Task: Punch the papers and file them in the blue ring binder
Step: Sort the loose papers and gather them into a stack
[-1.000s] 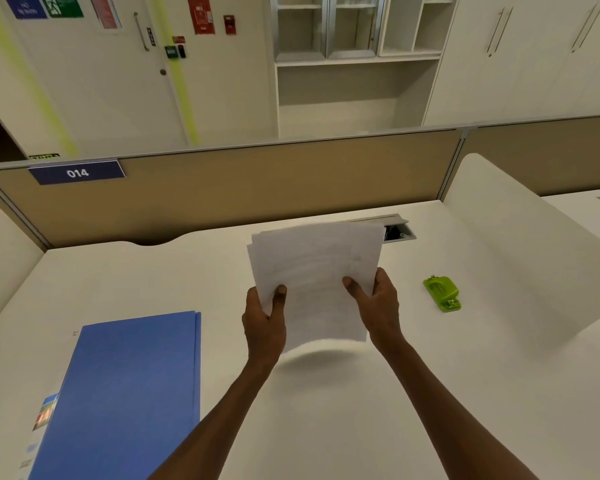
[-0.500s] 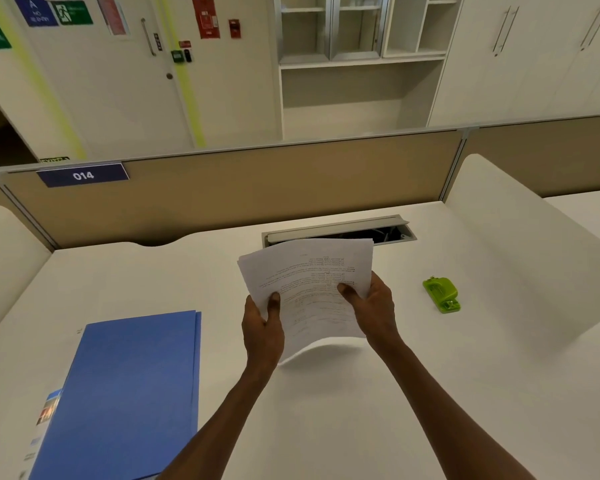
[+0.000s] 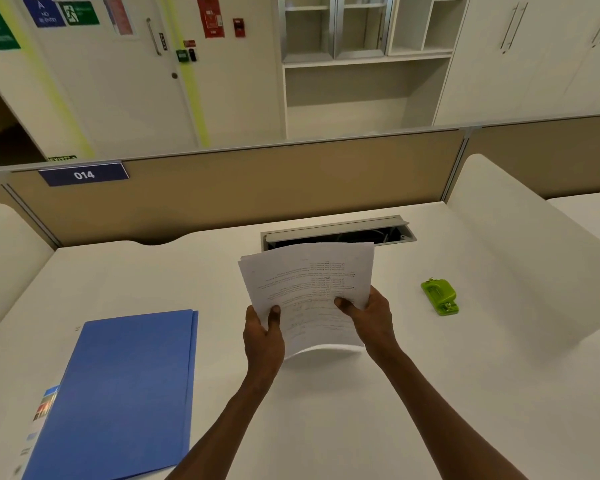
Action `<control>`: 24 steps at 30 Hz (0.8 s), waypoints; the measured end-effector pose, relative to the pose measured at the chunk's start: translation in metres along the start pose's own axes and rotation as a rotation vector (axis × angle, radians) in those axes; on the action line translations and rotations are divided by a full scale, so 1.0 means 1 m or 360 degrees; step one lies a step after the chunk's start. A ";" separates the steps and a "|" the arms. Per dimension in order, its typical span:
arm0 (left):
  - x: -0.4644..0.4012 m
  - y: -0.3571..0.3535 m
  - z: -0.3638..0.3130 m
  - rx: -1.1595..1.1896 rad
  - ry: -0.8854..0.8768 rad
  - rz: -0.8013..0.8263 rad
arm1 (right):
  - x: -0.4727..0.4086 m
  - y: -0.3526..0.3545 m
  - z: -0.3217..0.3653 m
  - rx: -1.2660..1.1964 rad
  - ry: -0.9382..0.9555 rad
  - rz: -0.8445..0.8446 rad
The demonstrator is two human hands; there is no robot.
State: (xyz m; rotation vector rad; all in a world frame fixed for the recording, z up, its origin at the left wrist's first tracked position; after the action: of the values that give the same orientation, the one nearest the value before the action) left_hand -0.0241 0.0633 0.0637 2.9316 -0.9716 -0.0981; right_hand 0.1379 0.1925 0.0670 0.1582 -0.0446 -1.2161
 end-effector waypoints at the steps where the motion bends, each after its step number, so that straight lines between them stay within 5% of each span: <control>1: 0.000 -0.001 0.000 0.0008 0.0002 0.0007 | -0.002 0.001 0.002 -0.0007 0.0013 0.0004; 24: 0.026 -0.032 0.020 -0.0088 0.0054 -0.0059 | -0.006 0.031 -0.028 0.0028 -0.0010 0.0111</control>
State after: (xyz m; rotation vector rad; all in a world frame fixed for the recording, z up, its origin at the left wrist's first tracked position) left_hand 0.0142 0.0724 0.0406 2.8917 -0.8958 -0.0756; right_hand 0.1684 0.2114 0.0441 0.1669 -0.0660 -1.1469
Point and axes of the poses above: each hand's wrist, its own x-axis away from the middle knuckle, its own y-axis out of the back of the hand, z = x × y, the point moved 4 cm from there along -x, towards the middle knuckle, and after that the axes turned 6 degrees about x, right-handed, at the moved point
